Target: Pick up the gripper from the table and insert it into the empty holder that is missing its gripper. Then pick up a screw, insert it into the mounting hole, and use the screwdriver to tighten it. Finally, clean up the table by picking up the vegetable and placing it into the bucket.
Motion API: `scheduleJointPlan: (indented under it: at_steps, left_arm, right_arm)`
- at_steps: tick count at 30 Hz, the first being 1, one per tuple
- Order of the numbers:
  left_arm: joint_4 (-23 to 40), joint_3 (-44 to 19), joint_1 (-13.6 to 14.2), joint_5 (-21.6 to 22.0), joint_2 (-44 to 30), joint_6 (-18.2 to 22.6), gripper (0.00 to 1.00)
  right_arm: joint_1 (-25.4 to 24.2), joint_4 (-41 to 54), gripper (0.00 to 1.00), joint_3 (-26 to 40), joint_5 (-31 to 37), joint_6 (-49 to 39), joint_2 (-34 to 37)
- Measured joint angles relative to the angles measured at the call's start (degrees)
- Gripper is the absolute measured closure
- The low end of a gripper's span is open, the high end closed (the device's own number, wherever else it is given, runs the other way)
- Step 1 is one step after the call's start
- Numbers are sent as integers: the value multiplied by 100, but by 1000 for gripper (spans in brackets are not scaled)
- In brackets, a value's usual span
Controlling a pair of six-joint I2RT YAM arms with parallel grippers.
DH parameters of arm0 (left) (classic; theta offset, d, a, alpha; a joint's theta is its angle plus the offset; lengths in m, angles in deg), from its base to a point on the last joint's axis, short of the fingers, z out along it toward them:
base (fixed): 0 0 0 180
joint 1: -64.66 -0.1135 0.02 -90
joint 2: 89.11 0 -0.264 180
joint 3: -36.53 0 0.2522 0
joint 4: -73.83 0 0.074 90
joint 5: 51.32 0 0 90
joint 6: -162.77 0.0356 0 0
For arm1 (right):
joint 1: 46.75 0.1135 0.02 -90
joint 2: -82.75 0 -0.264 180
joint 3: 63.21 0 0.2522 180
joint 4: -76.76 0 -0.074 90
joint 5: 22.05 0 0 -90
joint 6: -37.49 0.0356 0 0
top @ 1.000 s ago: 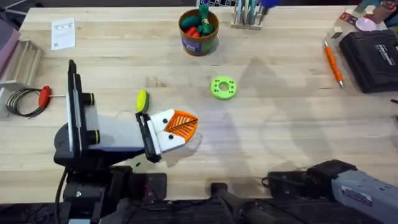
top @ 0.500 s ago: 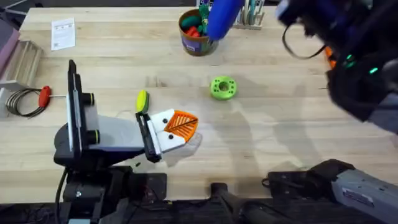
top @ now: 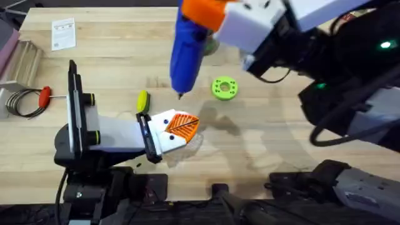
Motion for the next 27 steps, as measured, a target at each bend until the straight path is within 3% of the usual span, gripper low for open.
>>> scheduleJointPlan:
  at_steps: [12, 27]
  left_arm:
    - [-1, 0, 0, 0, 0, 0, 992]
    - [-1, 0, 0, 0, 2, 0, 992]
  right_arm:
    - [814, -307, 979, 0, 0, -1081, 533]
    - [908, -220, 979, 0, -258, -1452, 533]
